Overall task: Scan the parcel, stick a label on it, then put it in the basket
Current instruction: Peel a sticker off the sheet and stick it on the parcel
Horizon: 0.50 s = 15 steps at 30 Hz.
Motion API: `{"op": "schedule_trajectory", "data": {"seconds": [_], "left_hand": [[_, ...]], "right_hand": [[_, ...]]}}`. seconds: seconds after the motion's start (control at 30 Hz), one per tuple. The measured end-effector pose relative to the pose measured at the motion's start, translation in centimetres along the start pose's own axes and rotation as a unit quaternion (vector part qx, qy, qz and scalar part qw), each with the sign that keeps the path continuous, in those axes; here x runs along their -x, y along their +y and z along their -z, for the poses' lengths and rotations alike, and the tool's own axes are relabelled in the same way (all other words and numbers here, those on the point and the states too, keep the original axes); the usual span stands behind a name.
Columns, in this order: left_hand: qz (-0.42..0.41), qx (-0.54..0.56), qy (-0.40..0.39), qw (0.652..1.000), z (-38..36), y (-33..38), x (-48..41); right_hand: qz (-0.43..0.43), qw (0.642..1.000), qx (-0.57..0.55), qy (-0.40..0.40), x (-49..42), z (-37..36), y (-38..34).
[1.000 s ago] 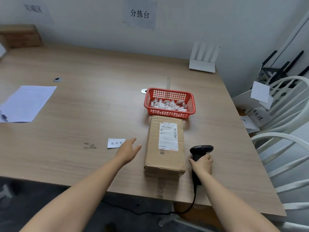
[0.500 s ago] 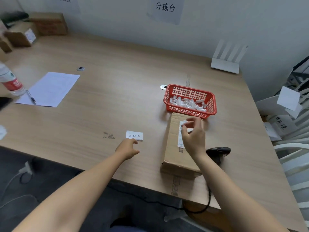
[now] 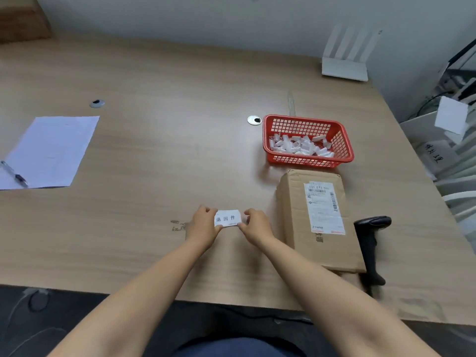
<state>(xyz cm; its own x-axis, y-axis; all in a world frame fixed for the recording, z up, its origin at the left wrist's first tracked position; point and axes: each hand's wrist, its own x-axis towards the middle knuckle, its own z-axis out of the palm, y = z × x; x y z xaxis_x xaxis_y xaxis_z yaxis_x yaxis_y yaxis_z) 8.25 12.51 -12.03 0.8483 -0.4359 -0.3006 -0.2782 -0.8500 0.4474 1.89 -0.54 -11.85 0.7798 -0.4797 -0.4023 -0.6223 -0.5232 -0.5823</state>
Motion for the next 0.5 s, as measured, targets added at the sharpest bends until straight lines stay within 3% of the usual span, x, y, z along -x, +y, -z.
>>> {"op": "schedule_trajectory", "data": {"seconds": [0.3,0.5], "left_hand": [[-0.031,-0.01,-0.045,0.998,-0.2,-0.4,-2.7],[-0.037,0.013,-0.043,0.998,0.3,-0.4,-3.1]], "right_hand": [[-0.088,0.992,-0.067,0.056,-1.8,-2.4,-0.9],[-0.094,0.985,-0.111,0.093,-1.8,-2.2,-1.2]]}}
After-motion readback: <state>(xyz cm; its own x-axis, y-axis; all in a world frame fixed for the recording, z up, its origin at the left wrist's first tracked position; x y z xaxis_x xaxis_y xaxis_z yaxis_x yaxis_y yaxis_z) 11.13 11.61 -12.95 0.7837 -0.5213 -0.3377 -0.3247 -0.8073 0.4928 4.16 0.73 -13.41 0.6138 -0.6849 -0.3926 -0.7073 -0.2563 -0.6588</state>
